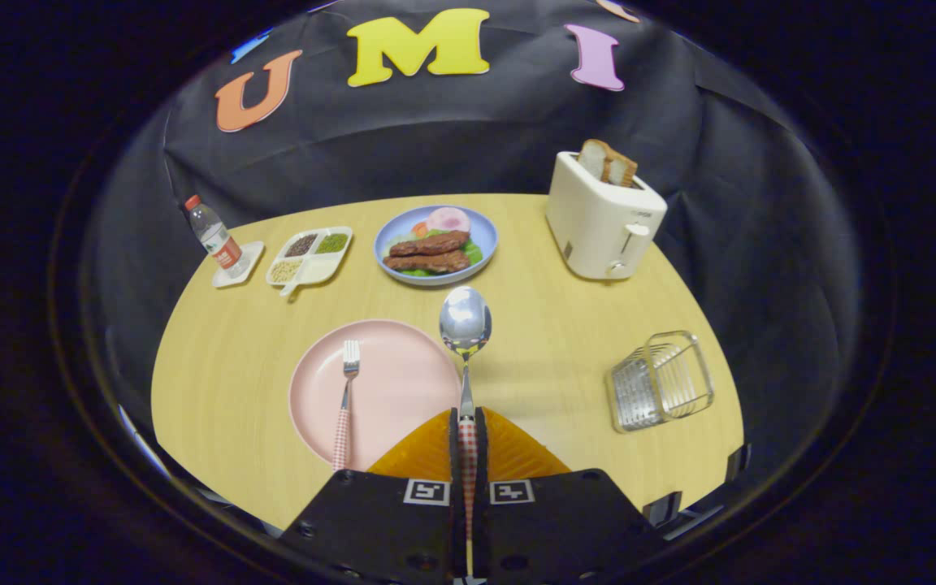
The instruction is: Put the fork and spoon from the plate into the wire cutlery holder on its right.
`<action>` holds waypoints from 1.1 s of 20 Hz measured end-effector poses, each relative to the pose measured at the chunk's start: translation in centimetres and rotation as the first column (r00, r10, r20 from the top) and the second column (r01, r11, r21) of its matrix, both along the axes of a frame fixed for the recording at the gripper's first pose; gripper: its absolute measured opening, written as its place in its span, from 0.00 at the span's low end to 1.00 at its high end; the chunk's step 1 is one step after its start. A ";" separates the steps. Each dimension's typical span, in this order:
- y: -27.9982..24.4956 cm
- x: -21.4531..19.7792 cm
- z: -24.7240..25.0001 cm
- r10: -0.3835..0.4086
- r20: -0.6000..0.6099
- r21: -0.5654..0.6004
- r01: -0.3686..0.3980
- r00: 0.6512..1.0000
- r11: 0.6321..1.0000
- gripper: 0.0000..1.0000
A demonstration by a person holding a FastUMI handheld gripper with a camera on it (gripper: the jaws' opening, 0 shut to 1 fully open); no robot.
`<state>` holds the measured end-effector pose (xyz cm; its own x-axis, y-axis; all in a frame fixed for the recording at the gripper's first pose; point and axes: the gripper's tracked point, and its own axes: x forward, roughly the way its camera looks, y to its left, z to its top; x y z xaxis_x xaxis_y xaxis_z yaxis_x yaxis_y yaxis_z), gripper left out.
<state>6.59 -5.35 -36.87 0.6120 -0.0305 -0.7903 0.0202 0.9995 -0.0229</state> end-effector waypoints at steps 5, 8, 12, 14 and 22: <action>-7.0 -0.8 2.7 -0.040 -0.001 -0.025 0.040 0.999 0.999 0.03; -10.4 -1.3 3.2 -0.045 -0.026 -0.052 0.044 0.999 0.998 0.03; -13.6 -2.0 3.7 -0.039 -0.087 -0.018 0.038 0.995 0.999 0.03; -15.4 -2.3 3.7 -0.034 -0.126 -0.028 0.030 0.992 0.999 0.03; -18.6 -3.3 2.6 0.029 -0.334 -0.023 -0.039 0.942 0.999 0.03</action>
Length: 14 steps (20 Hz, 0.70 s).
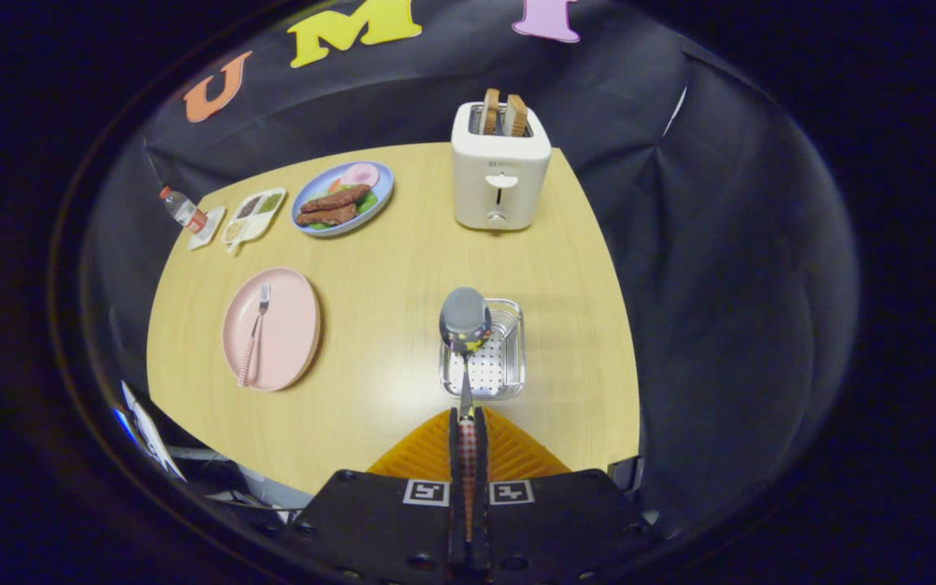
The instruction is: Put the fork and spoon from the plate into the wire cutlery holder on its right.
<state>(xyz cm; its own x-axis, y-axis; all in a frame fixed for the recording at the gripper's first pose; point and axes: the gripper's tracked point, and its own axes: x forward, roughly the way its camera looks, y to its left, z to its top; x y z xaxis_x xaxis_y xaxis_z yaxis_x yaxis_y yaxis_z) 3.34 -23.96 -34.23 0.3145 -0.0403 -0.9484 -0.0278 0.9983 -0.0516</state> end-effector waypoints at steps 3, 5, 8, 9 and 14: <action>-0.5 -0.2 -0.6 0.006 -0.109 0.014 -0.005 0.994 1.000 0.03; -0.6 -0.3 -1.4 0.031 -0.189 0.023 -0.027 0.982 0.999 0.03; -0.7 -0.6 -2.6 -0.003 -0.304 0.032 0.013 0.953 0.999 0.03; -0.9 -0.2 -2.8 -0.008 -0.311 0.025 0.017 0.950 1.000 0.03; -1.1 1.4 -3.0 0.006 -0.360 -0.016 -0.013 0.933 1.000 0.05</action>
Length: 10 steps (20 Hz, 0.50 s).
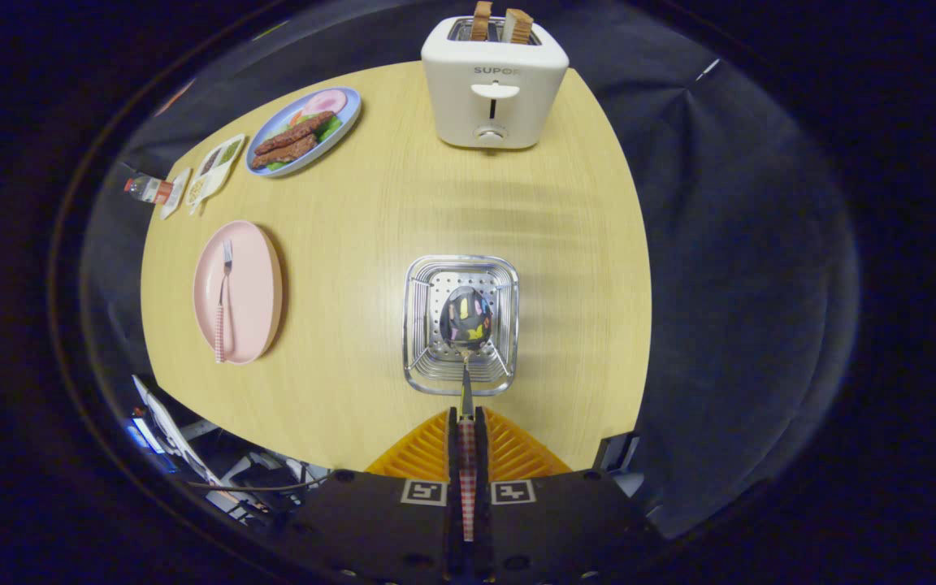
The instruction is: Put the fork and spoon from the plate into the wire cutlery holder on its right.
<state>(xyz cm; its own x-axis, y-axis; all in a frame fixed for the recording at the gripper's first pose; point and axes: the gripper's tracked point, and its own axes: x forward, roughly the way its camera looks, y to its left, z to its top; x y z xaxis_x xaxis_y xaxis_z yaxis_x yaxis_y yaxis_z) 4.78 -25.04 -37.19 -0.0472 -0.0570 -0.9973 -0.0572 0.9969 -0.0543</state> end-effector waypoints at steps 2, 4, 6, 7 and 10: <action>0.1 0.4 -0.1 0.011 -0.034 -0.008 -0.011 0.999 1.000 0.05; -0.1 0.5 -0.4 0.025 -0.074 -0.021 -0.027 0.997 0.999 0.05; 0.0 0.8 -0.8 0.038 -0.107 -0.016 -0.040 0.994 0.999 0.05; -0.1 0.9 -0.9 0.045 -0.124 -0.020 -0.048 0.991 0.999 0.05; 0.1 1.3 -1.3 0.047 -0.136 -0.017 -0.050 0.990 0.999 0.07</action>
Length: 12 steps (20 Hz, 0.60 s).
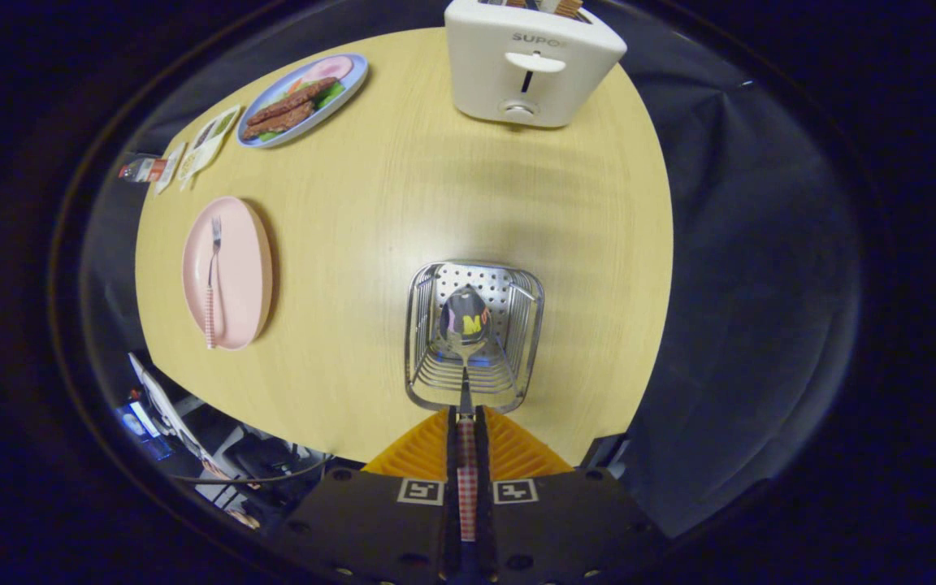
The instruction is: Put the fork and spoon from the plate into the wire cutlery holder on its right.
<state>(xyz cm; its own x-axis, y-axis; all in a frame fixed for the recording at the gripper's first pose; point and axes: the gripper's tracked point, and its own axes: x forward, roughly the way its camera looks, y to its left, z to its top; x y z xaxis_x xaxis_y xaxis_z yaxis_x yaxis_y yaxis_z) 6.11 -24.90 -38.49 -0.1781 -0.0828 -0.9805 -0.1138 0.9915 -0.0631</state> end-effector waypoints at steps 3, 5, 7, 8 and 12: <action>0.1 0.7 0.1 0.005 0.028 -0.002 -0.004 1.000 1.000 0.10; 0.2 1.1 0.2 0.011 0.061 -0.002 -0.011 0.998 1.000 0.11; 0.9 1.4 0.5 0.009 0.099 0.009 -0.010 0.995 1.000 0.11; 1.3 1.4 0.8 0.005 0.115 0.019 -0.008 0.993 1.000 0.11; 3.3 1.5 1.5 -0.009 0.195 0.034 0.002 0.981 0.999 0.33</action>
